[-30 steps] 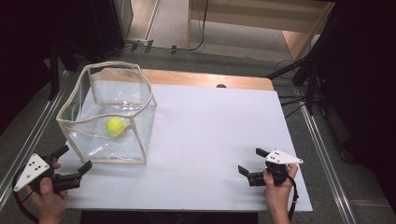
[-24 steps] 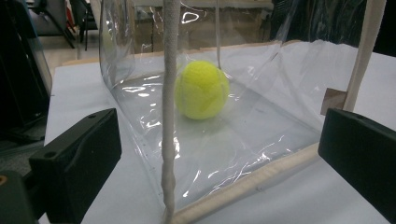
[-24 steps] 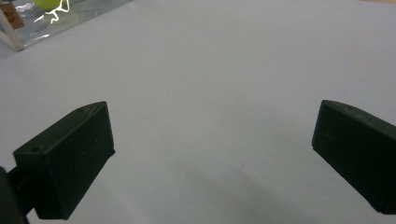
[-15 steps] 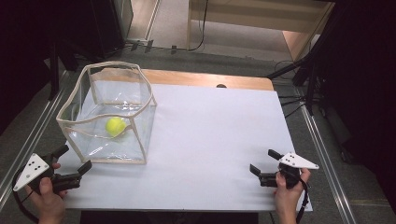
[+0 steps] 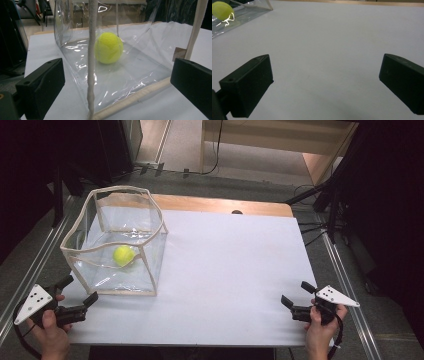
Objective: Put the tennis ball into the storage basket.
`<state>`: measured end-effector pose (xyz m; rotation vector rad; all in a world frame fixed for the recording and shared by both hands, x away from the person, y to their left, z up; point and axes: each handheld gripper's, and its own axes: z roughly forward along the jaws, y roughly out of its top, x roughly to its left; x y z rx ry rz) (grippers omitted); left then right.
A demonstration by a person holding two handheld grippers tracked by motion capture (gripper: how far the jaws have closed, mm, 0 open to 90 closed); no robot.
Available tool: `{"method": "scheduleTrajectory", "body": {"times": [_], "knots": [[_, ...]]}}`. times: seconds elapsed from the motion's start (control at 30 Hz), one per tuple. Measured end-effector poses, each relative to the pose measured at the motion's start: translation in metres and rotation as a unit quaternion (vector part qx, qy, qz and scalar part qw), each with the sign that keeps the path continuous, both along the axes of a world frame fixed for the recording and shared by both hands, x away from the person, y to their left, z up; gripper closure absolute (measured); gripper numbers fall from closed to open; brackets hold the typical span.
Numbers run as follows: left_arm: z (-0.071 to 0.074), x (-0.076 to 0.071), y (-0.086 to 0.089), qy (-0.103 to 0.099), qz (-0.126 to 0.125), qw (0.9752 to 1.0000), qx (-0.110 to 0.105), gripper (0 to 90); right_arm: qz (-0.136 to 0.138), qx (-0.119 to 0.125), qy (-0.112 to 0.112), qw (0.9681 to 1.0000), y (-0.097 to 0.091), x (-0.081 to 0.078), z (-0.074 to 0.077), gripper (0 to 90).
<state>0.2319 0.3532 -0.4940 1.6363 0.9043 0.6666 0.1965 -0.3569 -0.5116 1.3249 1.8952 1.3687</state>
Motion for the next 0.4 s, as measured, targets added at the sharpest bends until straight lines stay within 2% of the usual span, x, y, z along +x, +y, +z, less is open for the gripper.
{"method": "scheduleTrajectory", "body": {"times": [0.4], "knots": [[-0.0001,-0.0004,-0.0002,0.001,0.001,1.0000,0.000,0.0,-0.004,0.003,0.004,1.0000,-0.0044,-0.0007,-0.0030,0.0]]}}
